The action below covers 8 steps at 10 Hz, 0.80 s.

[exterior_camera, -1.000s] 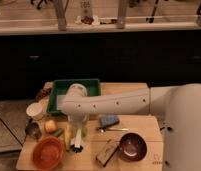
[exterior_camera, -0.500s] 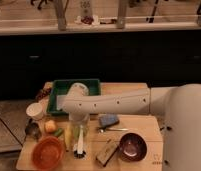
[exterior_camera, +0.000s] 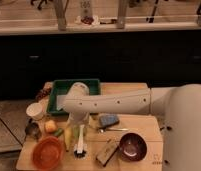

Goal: Place brush in plastic cup

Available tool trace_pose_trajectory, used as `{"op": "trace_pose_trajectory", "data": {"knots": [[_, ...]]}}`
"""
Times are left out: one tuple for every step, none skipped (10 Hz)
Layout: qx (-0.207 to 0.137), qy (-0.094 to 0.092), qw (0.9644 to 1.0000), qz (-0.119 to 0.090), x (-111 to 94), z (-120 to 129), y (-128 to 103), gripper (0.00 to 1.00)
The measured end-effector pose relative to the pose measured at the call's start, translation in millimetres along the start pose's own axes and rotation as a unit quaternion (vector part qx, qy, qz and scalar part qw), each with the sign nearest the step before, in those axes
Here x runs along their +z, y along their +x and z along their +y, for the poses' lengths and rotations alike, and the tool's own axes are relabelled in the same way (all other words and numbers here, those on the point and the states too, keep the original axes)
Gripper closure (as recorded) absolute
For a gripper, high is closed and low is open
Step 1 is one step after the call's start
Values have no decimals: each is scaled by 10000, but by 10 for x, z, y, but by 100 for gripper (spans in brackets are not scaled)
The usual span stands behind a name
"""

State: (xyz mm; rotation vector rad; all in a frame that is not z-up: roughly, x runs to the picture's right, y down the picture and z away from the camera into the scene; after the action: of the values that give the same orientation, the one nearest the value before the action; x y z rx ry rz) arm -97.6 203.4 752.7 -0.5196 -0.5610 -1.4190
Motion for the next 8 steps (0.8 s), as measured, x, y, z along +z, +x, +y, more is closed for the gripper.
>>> {"op": "trace_pose_trajectory", "data": {"knots": [[9, -12, 10000, -17, 6, 6, -1, 20], [21, -22, 10000, -47, 9, 7, -2, 20], [23, -5, 10000, -76, 10, 4, -3, 20], [20, 35, 9999, -135, 21, 15, -8, 20], [23, 76, 9999, -148, 22, 14, -1, 20], [-3, 109, 9998, -151, 20, -12, -3, 20], [-10, 121, 9998, -161, 21, -8, -4, 20], [-8, 139, 9998, -168, 20, -2, -3, 20]]}}
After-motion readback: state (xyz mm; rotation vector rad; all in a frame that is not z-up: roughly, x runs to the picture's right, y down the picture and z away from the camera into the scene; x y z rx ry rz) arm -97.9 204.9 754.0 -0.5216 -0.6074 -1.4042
